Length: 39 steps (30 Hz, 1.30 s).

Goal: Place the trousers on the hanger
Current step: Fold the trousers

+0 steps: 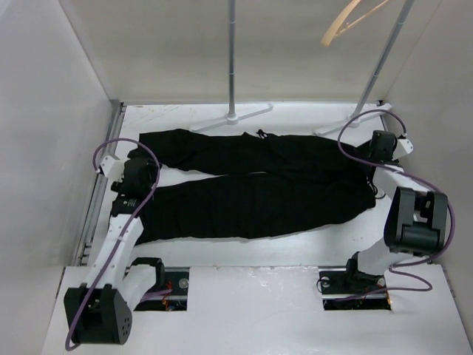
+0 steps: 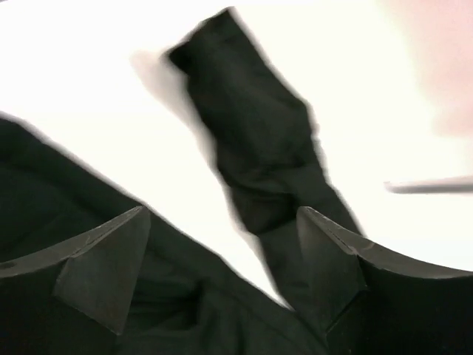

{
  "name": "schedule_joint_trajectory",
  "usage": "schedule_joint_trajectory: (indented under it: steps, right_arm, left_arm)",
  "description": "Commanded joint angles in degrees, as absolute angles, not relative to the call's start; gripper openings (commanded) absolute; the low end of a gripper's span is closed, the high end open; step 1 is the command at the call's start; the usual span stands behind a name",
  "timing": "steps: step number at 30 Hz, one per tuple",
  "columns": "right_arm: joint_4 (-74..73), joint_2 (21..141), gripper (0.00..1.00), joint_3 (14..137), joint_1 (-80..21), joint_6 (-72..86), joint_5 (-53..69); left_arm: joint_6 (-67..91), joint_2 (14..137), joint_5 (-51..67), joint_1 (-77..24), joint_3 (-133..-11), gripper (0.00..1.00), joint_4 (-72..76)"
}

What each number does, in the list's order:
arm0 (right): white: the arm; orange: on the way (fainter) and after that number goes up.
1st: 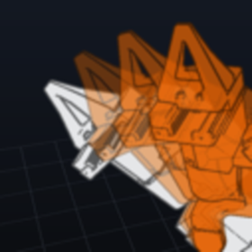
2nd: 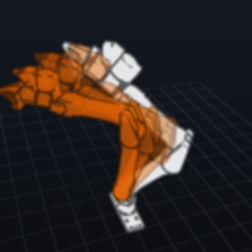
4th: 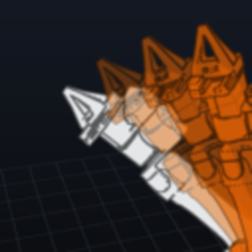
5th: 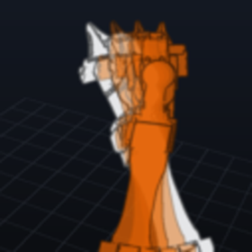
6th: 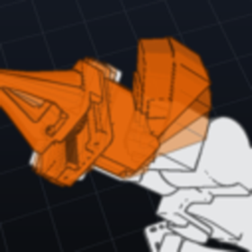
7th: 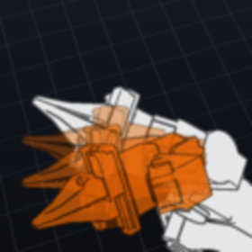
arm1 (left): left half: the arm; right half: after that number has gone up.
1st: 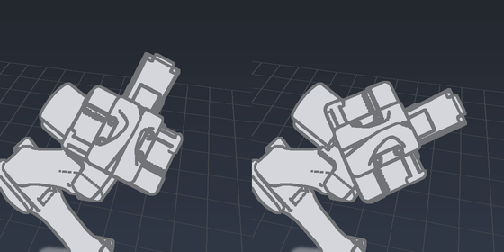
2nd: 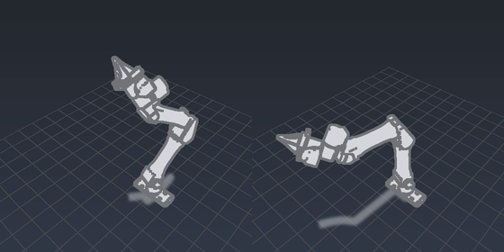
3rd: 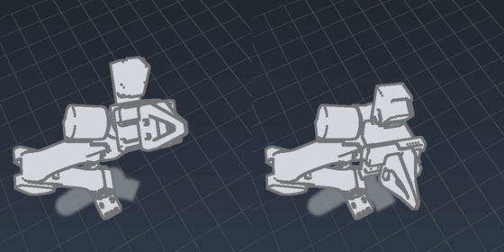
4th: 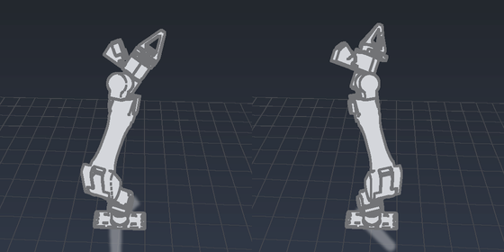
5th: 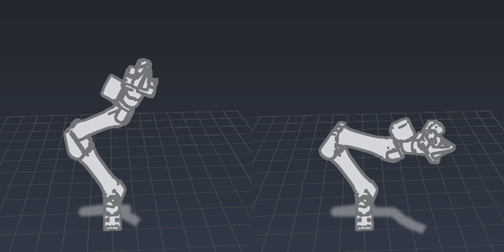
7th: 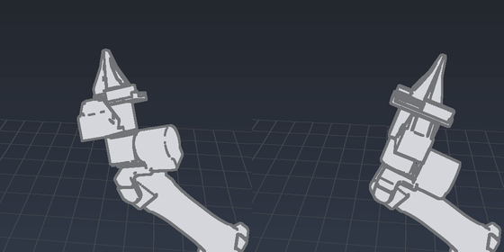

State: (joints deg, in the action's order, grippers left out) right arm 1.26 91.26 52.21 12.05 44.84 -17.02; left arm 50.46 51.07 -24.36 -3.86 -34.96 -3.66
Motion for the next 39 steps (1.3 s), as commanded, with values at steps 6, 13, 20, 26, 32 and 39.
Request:
schedule_joint_trajectory:
  steps: [6,13,20,26,32,39]
  right_arm:
    - [3.7,76.6,0.71,48.9,2.3,43.6,-23.8]
    - [3.7,72.9,0.66,46.3,-9.0,42.1,-22.9]
    - [2.3,74.9,0.79,45.0,-21.7,37.5,-20.2]
    - [3.0,84.3,0.74,44.2,-26.2,36.2,-17.5]
    - [5.4,85.3,0.64,41.7,-26.2,37.7,-15.3]
    - [5.5,82.5,0.68,39.1,-26.3,37.4,-15.8]
  left_arm:
    - [53.4,71.4,-21.7,2.3,-45.5,0.68,3.5]
    - [52.6,87.1,-19.2,5.1,-54.7,0.65,4.0]
    - [52.6,96.1,-15.3,7.9,-61.1,0.14,2.3]
    - [53.2,83.0,-17.8,9.5,-56.5,0.03,2.6]
    - [54.5,78.7,-21.2,10.2,-41.0,0.11,1.1]
    - [55.0,70.9,-16.5,12.6,-35.9,0.60,2.8]
